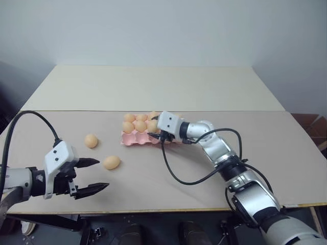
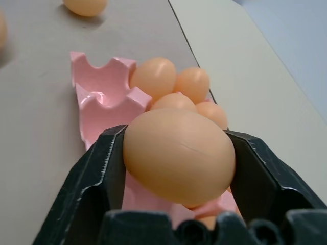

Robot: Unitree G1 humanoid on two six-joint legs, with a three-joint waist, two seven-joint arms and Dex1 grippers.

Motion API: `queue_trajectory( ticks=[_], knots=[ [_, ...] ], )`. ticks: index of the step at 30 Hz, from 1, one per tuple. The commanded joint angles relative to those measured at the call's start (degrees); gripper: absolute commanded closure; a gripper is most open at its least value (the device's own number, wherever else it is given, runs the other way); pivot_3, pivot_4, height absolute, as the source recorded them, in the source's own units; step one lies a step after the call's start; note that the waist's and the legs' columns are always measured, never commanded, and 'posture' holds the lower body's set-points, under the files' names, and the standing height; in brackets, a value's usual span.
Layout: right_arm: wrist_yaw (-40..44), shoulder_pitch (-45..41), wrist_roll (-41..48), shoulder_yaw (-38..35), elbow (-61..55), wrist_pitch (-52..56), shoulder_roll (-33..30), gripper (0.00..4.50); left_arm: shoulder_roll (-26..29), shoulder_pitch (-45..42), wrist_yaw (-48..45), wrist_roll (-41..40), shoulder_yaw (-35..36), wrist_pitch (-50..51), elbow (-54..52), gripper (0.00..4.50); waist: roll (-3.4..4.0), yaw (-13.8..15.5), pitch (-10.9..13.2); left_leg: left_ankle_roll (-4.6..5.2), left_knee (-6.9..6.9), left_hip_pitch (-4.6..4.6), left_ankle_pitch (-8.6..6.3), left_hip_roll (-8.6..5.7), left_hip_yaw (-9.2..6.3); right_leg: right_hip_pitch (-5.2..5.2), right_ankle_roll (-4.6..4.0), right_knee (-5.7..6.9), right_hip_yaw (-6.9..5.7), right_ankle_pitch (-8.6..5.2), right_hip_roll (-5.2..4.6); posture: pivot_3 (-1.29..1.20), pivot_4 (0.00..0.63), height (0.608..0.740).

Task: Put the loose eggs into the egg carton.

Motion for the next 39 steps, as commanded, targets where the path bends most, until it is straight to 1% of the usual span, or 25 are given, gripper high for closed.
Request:
queue_trajectory(
  ticks=[1, 2, 8, 11, 14, 18, 20, 22, 25, 28, 30, 32, 36, 37, 38, 39],
  knots=[
    [0.3, -1.44, 0.74, -1.56, -0.17, -1.55, 0.67, 0.3, -0.31, 0.45, 0.27, -0.13, 1.94, -0.75, -1.63, 0.0, 0.0, -0.04, 0.0, 0.0, 0.0, 0.0, 0.0, 0.0, 0.0, 0.0, 0.01, 0.0, 0.0, 0.0, 0.0, 0.0, 0.15, 0.74],
    [0.3, -1.44, 0.66, -1.64, -0.16, -1.55, 0.76, 0.02, -0.38, 0.55, 0.28, -0.19, 1.99, -0.71, -1.67, 0.0, 0.0, -0.07, 0.0, 0.0, 0.0, 0.01, 0.0, 0.0, 0.01, 0.0, 0.01, 0.0, 0.02, 0.0, 0.0, 0.0, 0.15, 0.74],
    [-0.41, -0.35, 0.03, -2.12, -2.29, -1.09, -0.06, 0.02, -0.21, 0.03, 0.39, 0.0, 1.32, -1.05, -1.14, 0.0, 0.01, -0.1, 0.0, 0.0, 0.0, 0.0, 0.0, 0.01, 0.0, -0.03, 0.0, 0.02, 0.02, 0.0, 0.02, 0.0, 0.15, 0.74],
    [0.88, 2.68, 0.97, -2.89, -9.8, 0.47, -2.67, 0.02, -0.05, 0.15, 0.42, 0.56, 1.4, -1.31, -0.94, 0.0, 0.01, 0.11, 0.0, 0.0, 0.0, -0.01, 0.0, 0.0, 0.01, -0.03, 0.01, 0.0, 0.01, -0.01, 0.0, 0.0, 0.15, 0.74],
    [5.57, 8.09, 5.75, -5.33, -22.09, 5.06, -7.39, 0.02, -0.39, 0.92, 0.47, 0.4, 2.6, -1.03, -1.53, 0.0, 0.0, 0.32, 0.0, 0.0, 0.0, -0.06, 0.0, -0.01, 0.0, -0.03, 0.01, -0.04, -0.01, -0.01, -0.03, 0.0, 0.15, 0.74],
    [13.53, 17.02, 16.35, -11.96, -38.7, 15.34, -17.87, 0.02, -1.95, 3.99, 0.33, 1.07, 5.48, -1.91, -1.41, 0.0, 0.0, 0.43, 0.0, 0.0, -0.01, -0.08, -0.01, -0.03, 0.03, -0.02, 0.06, -0.09, -0.02, -0.04, -0.08, 0.0, 0.15, 0.74],
    [17.2, 20.4, 20.15, -14.68, -43.86, 19.72, -23.89, 0.02, -2.74, 4.78, 0.31, 0.98, 6.48, -2.34, -0.34, 0.0, 0.0, 0.45, 0.0, 0.0, -0.01, -0.07, -0.02, -0.03, 0.06, -0.03, 0.05, -0.11, -0.01, -0.09, -0.09, 0.0, 0.15, 0.74],
    [20.61, 23.63, 22.41, -16.78, -47.1, 20.8, -29.09, 0.02, -3.36, 5.49, 0.01, 1.31, 7.26, -3.07, 0.78, 0.0, 0.0, 0.34, 0.0, 0.0, -0.01, 0.0, -0.01, -0.01, 0.05, 0.0, -0.22, -0.08, -0.03, -0.25, -0.07, 0.0, 0.15, 0.74],
    [23.25, 28.72, 24.84, -20.17, -50.38, 21.1, -34.68, 0.02, -4.29, 6.01, 0.02, 1.43, 8.59, -3.82, 2.62, 0.0, 0.0, 0.25, 0.0, -0.01, -0.01, 0.23, -0.02, 0.04, 0.05, 0.12, -0.26, -0.04, -0.03, -0.26, -0.03, 0.0, 0.15, 0.74],
    [23.26, 32.02, 27.17, -22.79, -52.98, 23.05, -37.22, 0.02, -5.11, 6.07, -0.1, 0.68, 10.06, -3.85, 3.56, 0.0, -0.01, 0.2, 0.01, -0.15, -0.01, 0.44, -0.1, 0.08, 0.06, 0.28, -0.27, -0.06, -0.02, -0.26, -0.05, 0.0, 0.15, 0.74],
    [23.19, 33.81, 27.7, -23.75, -54.26, 23.54, -38.39, 0.02, -5.51, 6.12, -0.25, 0.4, 10.71, -4.03, 3.77, 0.0, -0.02, 0.29, 0.01, -0.19, -0.01, 0.45, -0.12, 0.05, 0.06, 0.3, -0.26, -0.06, -0.02, -0.26, -0.09, 0.0, 0.15, 0.74],
    [22.85, 35.23, 28.07, -24.43, -55.24, 24.06, -39.33, 0.02, -6.14, 5.89, -0.29, -0.87, 11.51, -3.92, 3.53, 0.0, -0.02, 0.4, 0.01, -0.44, 0.0, 0.42, -0.27, 0.04, 0.06, 0.3, -0.26, -0.1, -0.03, -0.26, -0.11, 0.0, 0.15, 0.74],
    [21.85, 37.18, 28.43, -25.67, -56.37, 24.95, -40.51, 0.02, -6.51, 6.08, 0.38, -1.67, 11.98, -3.57, 2.42, 0.0, -0.03, 0.5, 0.01, -0.4, 0.0, 0.35, -0.25, 0.01, 0.06, 0.3, -0.26, -0.16, -0.03, -0.26, -0.12, 0.0, 0.15, 0.74],
    [21.72, 37.62, 28.35, -25.95, -56.43, 24.79, -40.72, 0.02, -6.56, 6.28, 0.53, -1.58, 11.91, -3.56, 2.25, 0.0, -0.03, 0.52, 0.01, -0.34, 0.0, 0.32, -0.22, 0.0, 0.06, 0.28, -0.25, -0.18, -0.03, -0.26, -0.12, 0.0, 0.15, 0.74],
    [21.36, 37.92, 28.15, -26.09, -56.53, 24.83, -40.89, 0.02, -6.6, 6.44, 0.66, -1.57, 11.84, -3.51, 2.11, 0.0, -0.03, 0.56, 0.0, -0.05, 0.0, 0.29, -0.05, 0.0, 0.06, 0.27, -0.25, -0.2, -0.03, -0.26, -0.12, 0.0, 0.15, 0.74],
    [21.0, 38.09, 28.0, -26.14, -56.63, 24.96, -41.01, 0.02, -6.56, 6.58, 0.79, -1.61, 11.78, -3.38, 2.03, 0.0, -0.03, 0.57, 0.01, -0.05, 0.0, 0.28, -0.04, 0.0, 0.06, 0.27, -0.25, -0.21, -0.03, -0.26, -0.12, 0.0, 0.15, 0.74]
  ],
)
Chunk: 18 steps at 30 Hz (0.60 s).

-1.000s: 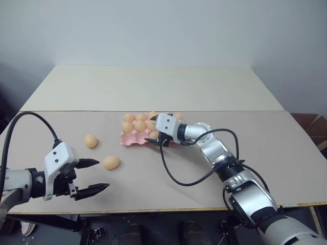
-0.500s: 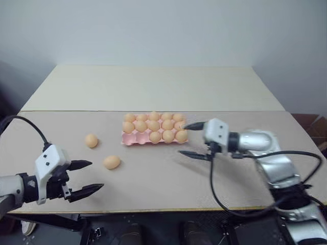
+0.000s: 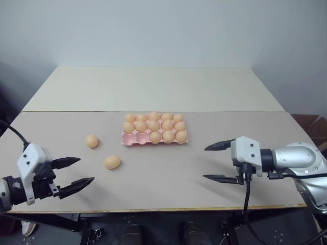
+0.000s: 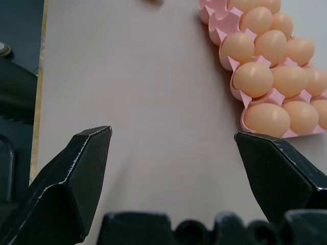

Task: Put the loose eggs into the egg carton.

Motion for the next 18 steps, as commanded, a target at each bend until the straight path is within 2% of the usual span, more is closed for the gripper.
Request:
queue_trajectory(
  ticks=[1, 8, 11, 18],
  knots=[
    [-1.31, 0.26, 0.4, -2.51, -2.04, 0.37, -1.11, 0.02, 0.2, 0.45, 0.59, -0.64, 1.74, 0.11, -1.84, 0.0, 0.0, 0.0, 0.0, 0.0, 0.0, -0.01, 0.0, 0.0, 0.0, 0.0, 0.0, -0.01, 0.0, 0.0, 0.0, 0.0, 0.15, 0.74],
    [-3.19, 0.9, 0.63, -1.99, -3.29, 1.42, -0.83, 0.02, 0.31, -2.97, 3.77, 1.39, -3.49, -0.84, -0.38, 0.0, 0.0, 0.27, 0.0, -0.07, 0.0, 0.03, -0.04, 0.01, -0.02, 0.01, 0.0, 0.0, -0.01, 0.0, 0.0, 0.0, 0.15, 0.74],
    [-4.12, 1.04, 0.32, -1.59, -3.68, 1.36, -0.35, 0.02, -2.05, -5.46, 6.59, 3.24, -6.91, -2.67, 1.63, 0.0, 0.0, 0.55, 0.0, -0.06, 0.0, 0.03, -0.04, 0.0, -0.01, 0.03, 0.01, 0.0, -0.01, 0.01, -0.01, 0.0, 0.15, 0.74],
    [-9.17, 0.96, -1.11, 0.88, -5.63, 2.87, 2.53, 0.02, -6.61, -11.86, 5.93, 5.26, -14.4, -8.44, 9.36, 0.0, -0.02, 1.02, -0.01, 0.02, 0.0, -0.05, 0.01, 0.0, -0.01, 0.0, 0.01, -0.03, -0.02, 0.01, 0.02, 0.0, 0.15, 0.74]
  ],
)
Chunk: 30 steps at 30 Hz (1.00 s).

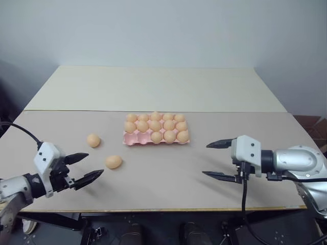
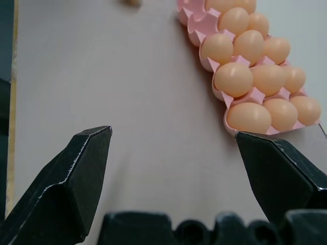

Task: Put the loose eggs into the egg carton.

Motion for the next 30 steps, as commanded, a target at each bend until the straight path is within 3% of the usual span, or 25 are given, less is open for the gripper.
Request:
queue_trajectory(
  ticks=[1, 6, 13, 24, 30],
  knots=[
    [-2.73, -0.07, -0.86, 0.72, -2.82, 0.51, 1.02, 0.02, -0.25, -4.15, -0.38, 2.15, -4.28, -3.49, 3.66, 0.0, 0.0, 0.16, 0.0, 0.0, 0.0, 0.0, 0.0, 0.0, 0.0, 0.0, 0.0, 0.01, -0.01, 0.0, 0.0, 0.0, 0.15, 0.74],
    [-7.89, 0.22, -1.7, 3.06, -5.82, 2.95, 4.28, 0.02, 0.14, -15.29, -2.23, 5.95, -14.28, -3.96, 12.2, 0.0, -0.09, 0.62, -0.05, -0.01, 0.04, 0.0, 0.0, -0.03, -0.05, 0.07, 0.04, 0.02, -0.08, 0.03, -0.02, 0.0, 0.15, 0.74],
    [-12.54, 2.27, -3.32, 3.69, -9.61, 5.84, 5.45, 0.02, -0.78, -22.14, -5.72, 10.63, -22.78, -7.19, 21.46, 0.0, -0.11, 0.15, -0.07, 0.06, 0.04, -0.18, 0.01, -0.03, -0.04, -0.04, 0.17, -0.02, -0.04, 0.09, 0.01, 0.0, 0.15, 0.74],
    [-15.81, 3.74, -4.78, 4.58, -12.33, 7.72, 5.59, 0.02, -3.13, -28.25, -6.02, 16.08, -28.07, -9.05, 30.19, 0.0, -0.15, 0.2, -0.1, 0.07, 0.08, -0.14, 0.02, -0.04, -0.09, 0.05, 0.14, 0.0, -0.08, 0.08, -0.01, 0.0, 0.15, 0.74],
    [-15.84, 3.58, -6.09, 5.18, -11.86, 7.32, 5.59, 0.0, -1.3, -27.25, -8.01, 16.7, -28.44, -7.88, 29.99, 1.82, -0.16, 0.11, -0.11, 0.07, 0.08, -0.1, 0.02, -0.03, -0.08, 0.06, 0.14, 0.02, -0.07, 0.08, 0.0, 0.0, 0.15, 0.74]
  ],
)
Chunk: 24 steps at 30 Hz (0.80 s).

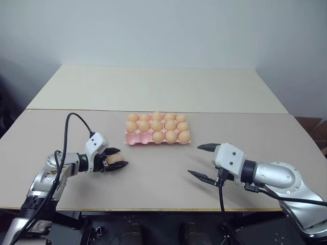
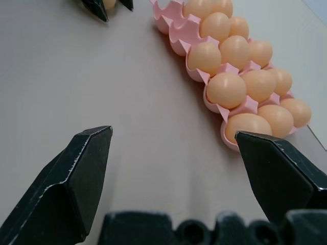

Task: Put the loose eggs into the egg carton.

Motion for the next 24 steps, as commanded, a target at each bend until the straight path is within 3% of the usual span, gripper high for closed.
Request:
queue_trajectory(
  ticks=[1, 3, 6, 14, 24],
  knots=[
    [-0.34, -0.36, -0.72, -0.12, -1.37, -0.69, -0.16, 0.0, 0.74, 1.18, -0.91, 0.5, -0.51, 1.0, 0.33, 2.23, 0.0, 0.03, 0.0, 0.0, 0.0, 0.0, 0.0, 0.0, 0.0, 0.0, 0.0, 0.0, 0.0, 0.0, 0.0, 0.0, 0.15, 0.74],
    [-0.32, -0.45, -1.14, 0.24, -1.12, -1.0, -0.04, 0.0, 0.79, 1.6, -0.7, 0.61, -0.33, 0.92, 0.5, 2.67, 0.0, 0.03, -0.01, 0.0, 0.0, 0.0, 0.0, 0.0, 0.0, 0.0, 0.0, -0.01, 0.0, 0.0, -0.01, 0.0, 0.15, 0.74],
    [-0.22, -0.89, -1.64, 0.72, -0.95, -1.34, 0.21, 0.0, 0.04, 2.24, -0.22, -0.23, 0.52, 0.44, -0.75, 2.7, 0.0, -0.06, -0.02, 0.0, 0.0, 0.02, 0.0, 0.0, 0.01, 0.01, 0.0, -0.01, 0.01, 0.0, 0.0, 0.0, 0.15, 0.74],
    [0.03, -1.53, -2.14, 0.64, -0.38, -1.81, 0.39, 0.0, -3.28, -1.01, -4.34, -12.2, 5.86, 4.22, -6.18, 2.7, -0.03, 0.34, -0.01, 0.0, 0.01, -0.07, 0.0, 0.0, -0.05, -0.01, 0.0, 0.0, -0.06, 0.0, -0.02, 0.0, 0.15, 0.74],
    [-3.47, -1.95, -4.52, 2.75, -1.42, -0.96, 4.08, 0.0, -15.02, -15.68, 1.78, -5.57, 1.91, -4.68, 8.44, 2.7, -0.11, 0.2, -0.06, 0.07, 0.16, -0.15, 0.04, -0.07, -0.15, 0.08, 0.33, -0.01, -0.12, 0.21, -0.01, 0.0, 0.15, 0.74]
  ],
)
